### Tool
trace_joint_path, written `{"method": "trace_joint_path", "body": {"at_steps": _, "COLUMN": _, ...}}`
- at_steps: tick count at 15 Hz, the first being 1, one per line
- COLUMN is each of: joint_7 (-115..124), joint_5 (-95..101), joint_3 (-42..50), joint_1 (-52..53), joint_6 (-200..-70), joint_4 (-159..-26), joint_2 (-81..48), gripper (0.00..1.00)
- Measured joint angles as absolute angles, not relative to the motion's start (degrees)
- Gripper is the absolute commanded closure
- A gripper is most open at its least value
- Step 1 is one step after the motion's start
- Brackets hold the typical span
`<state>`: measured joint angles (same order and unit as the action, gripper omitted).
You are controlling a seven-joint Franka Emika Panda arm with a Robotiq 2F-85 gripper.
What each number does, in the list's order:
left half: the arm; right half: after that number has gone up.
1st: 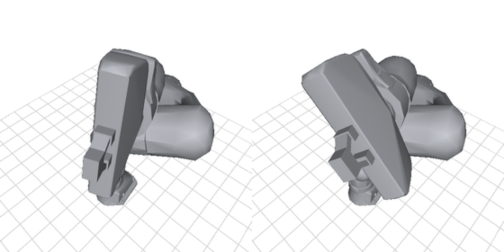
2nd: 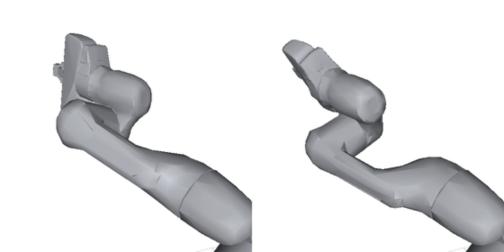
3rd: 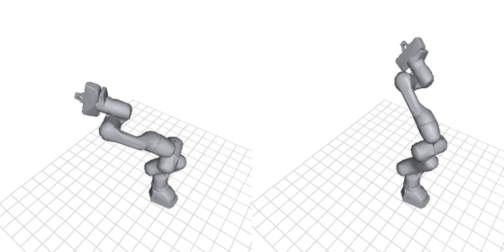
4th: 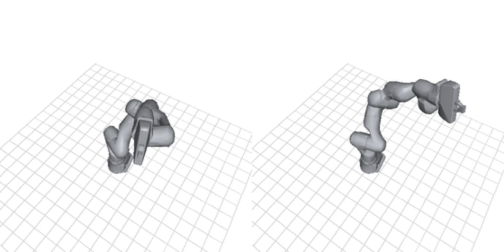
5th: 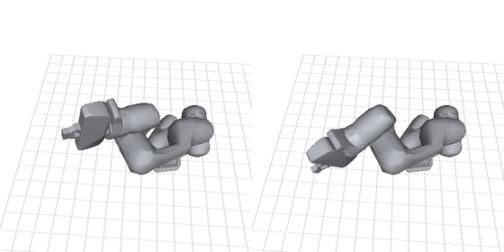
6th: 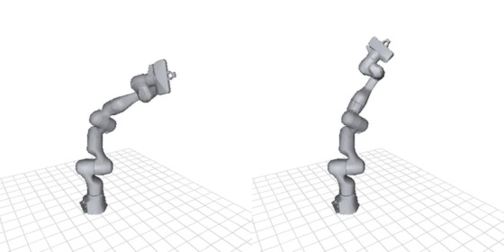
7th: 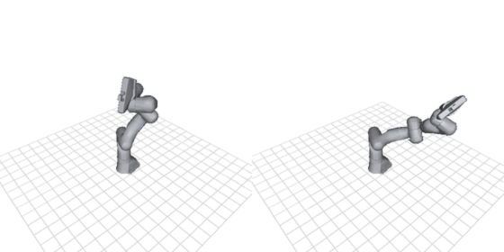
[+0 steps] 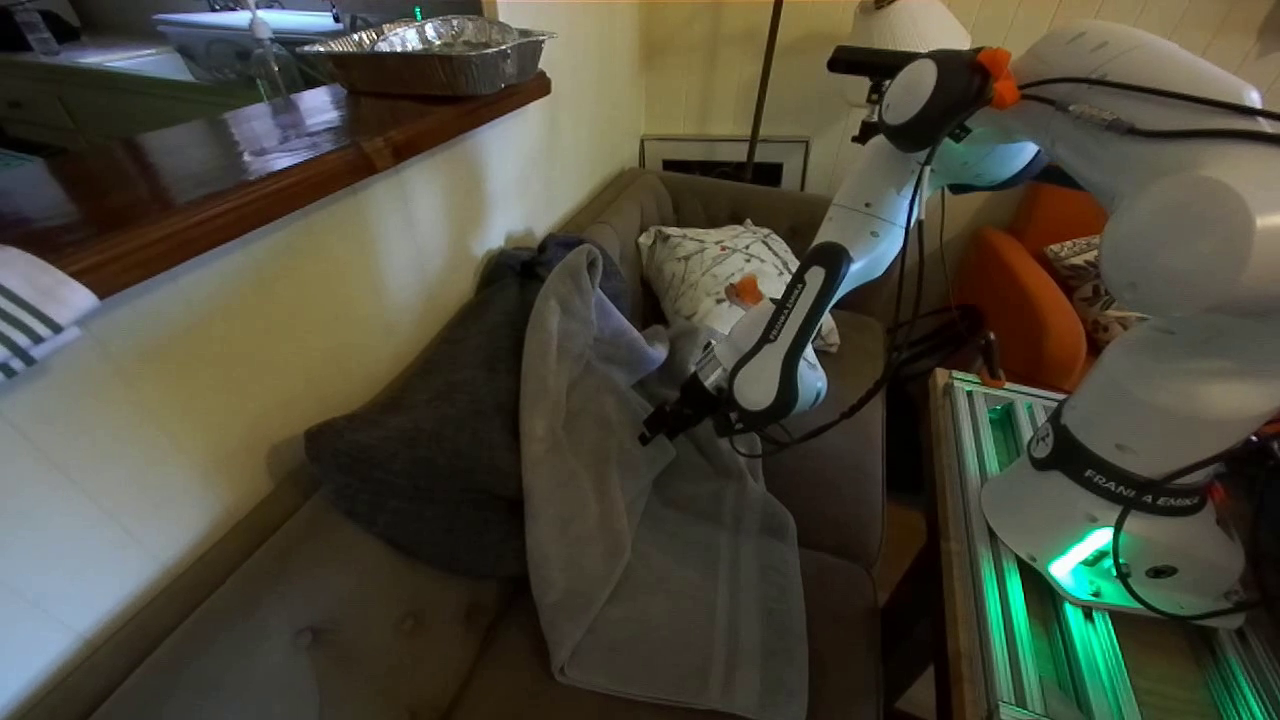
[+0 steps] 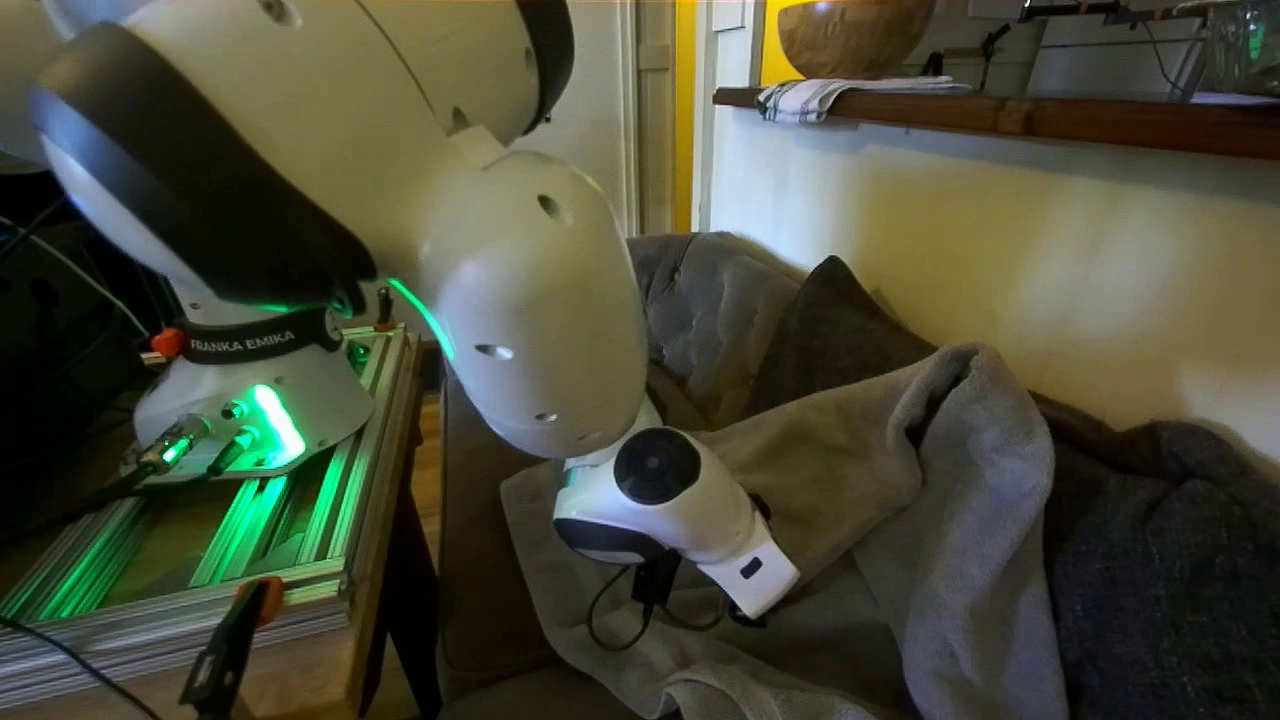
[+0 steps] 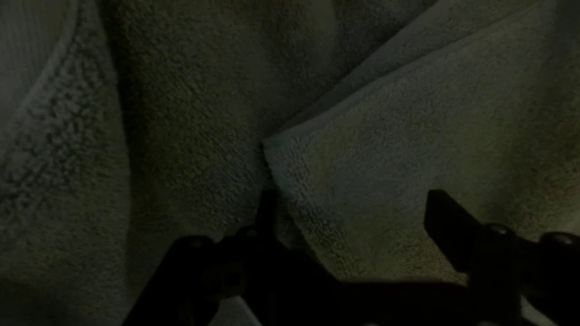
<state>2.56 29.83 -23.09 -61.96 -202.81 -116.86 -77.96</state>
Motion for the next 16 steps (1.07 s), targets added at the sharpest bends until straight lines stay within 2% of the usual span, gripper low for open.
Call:
{"method": "trace_joint_path", "body": {"at_steps": 3, "joint_7": 0.8, "joint_5": 29.9, "joint_3": -24.2, "joint_1": -62.9, "joint_6": -201.6, "joint_4": -115.0, "joint_2": -80.0, "gripper": 0.41}}
{"method": "trace_joint_path", "body": {"at_steps": 5, "joint_7": -0.2, "joint_5": 29.9, "joint_3": -24.6, "joint_1": -63.0, "joint_6": -201.3, "joint_4": -113.8, "joint_2": -81.1, "gripper": 0.35}}
{"method": "trace_joint_path", "body": {"at_steps": 6, "joint_7": -0.6, "joint_5": 29.9, "joint_3": -24.7, "joint_1": -63.0, "joint_6": -201.1, "joint_4": -113.3, "joint_2": -81.6, "gripper": 0.41}}
{"method": "trace_joint_path", "body": {"at_steps": 7, "joint_7": -0.9, "joint_5": 29.9, "joint_3": -24.8, "joint_1": -63.0, "joint_6": -201.0, "joint_4": -112.8, "joint_2": -82.0, "gripper": 0.57}}
{"method": "trace_joint_path", "body": {"at_steps": 13, "joint_7": -1.3, "joint_5": 29.0, "joint_3": -24.9, "joint_1": -63.1, "joint_6": -201.4, "joint_4": -114.1, "joint_2": -81.4, "gripper": 1.0}}
{"method": "trace_joint_path", "body": {"at_steps": 16, "joint_7": -0.5, "joint_5": 26.9, "joint_3": -24.9, "joint_1": -63.0, "joint_6": -203.1, "joint_4": -119.5, "joint_2": -77.6, "gripper": 1.0}}
